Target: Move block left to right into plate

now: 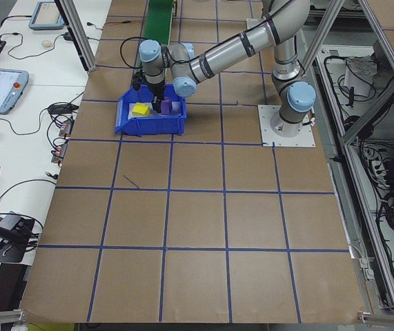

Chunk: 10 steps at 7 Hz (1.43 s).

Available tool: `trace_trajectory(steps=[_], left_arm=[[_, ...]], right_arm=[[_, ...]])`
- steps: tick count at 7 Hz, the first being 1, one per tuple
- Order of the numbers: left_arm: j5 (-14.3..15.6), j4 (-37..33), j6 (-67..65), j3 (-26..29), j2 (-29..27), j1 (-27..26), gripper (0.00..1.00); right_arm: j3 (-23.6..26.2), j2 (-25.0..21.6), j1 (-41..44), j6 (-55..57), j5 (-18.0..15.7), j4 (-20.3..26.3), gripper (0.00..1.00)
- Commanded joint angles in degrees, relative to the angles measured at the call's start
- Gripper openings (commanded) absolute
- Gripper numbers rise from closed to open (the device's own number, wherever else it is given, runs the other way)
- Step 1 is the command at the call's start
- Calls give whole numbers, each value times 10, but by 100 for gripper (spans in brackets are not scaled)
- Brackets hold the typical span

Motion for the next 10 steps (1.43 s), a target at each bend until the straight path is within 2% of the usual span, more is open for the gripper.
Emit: trace_trajectory(steps=[1, 6, 7, 8, 9, 10], left_arm=[[-34, -4, -31, -28, -3, 0, 92], [-30, -4, -21, -25, -4, 0, 91], [-29, -4, -21, -21, -7, 0, 79], [-29, -4, -15, -15, -7, 0, 48], [-29, -3, -8, -17, -7, 0, 29], [-22, -4, -8, -15, -7, 0, 24]], right_arm=[[-1, -5, -4, 0, 1, 0, 100], [-3, -10, -2, 12, 2, 0, 100], [-1, -7, -7, 4, 0, 0, 100], [-2, -9, -3, 8, 1, 0, 100], [-2, -8, -3, 6, 0, 0, 100], [-2, -9, -3, 7, 1, 0, 100]])
